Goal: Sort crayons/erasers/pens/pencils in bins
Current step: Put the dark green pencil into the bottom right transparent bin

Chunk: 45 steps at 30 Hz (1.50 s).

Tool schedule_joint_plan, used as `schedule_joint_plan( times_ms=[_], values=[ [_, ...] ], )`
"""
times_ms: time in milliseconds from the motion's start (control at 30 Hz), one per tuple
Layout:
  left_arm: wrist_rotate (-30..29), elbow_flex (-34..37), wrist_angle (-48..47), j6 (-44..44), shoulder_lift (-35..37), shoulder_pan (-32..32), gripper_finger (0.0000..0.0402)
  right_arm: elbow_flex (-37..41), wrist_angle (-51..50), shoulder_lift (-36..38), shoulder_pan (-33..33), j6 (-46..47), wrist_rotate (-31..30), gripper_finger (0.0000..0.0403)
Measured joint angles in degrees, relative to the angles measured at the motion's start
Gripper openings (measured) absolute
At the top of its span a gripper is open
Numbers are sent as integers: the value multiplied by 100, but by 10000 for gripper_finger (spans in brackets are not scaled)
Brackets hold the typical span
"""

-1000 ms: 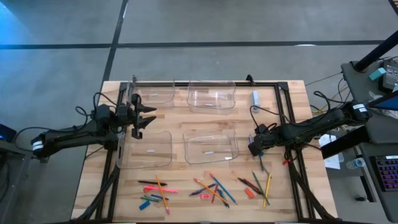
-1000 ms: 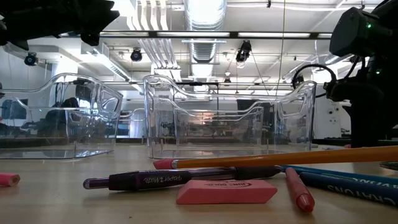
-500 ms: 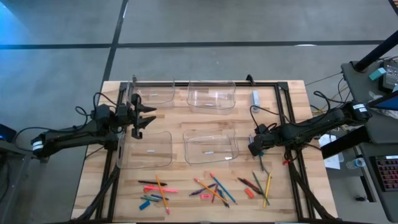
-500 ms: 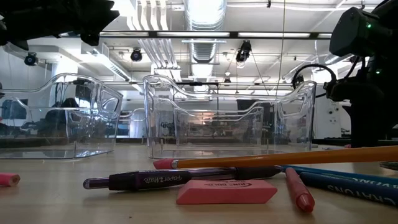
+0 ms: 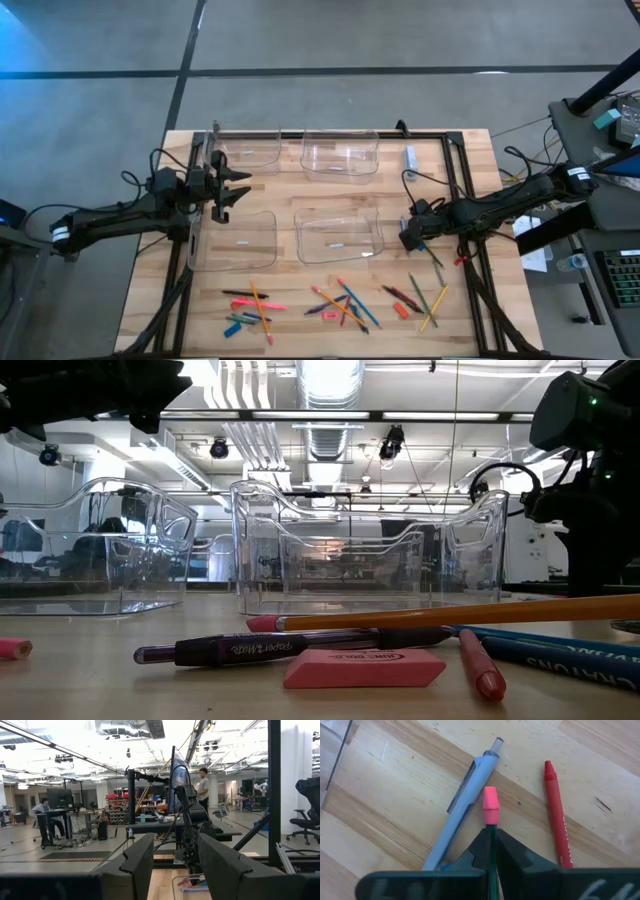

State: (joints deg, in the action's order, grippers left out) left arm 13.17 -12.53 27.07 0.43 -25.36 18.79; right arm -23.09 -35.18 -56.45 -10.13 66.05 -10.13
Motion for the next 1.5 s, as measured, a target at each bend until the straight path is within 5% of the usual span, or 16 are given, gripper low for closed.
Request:
schedule_joint_plan(
  times_ms=[733,1267,1500],
  values=[
    [0,0,90,-4,0,-2,140,-870,-520,6,2,-515,-33,14],
    [0,0,98,-4,0,0,140,-492,-454,-573,2,-292,-55,133],
    [0,0,98,-4,0,0,140,-504,-348,-1157,0,-305,-87,144]
  ],
)
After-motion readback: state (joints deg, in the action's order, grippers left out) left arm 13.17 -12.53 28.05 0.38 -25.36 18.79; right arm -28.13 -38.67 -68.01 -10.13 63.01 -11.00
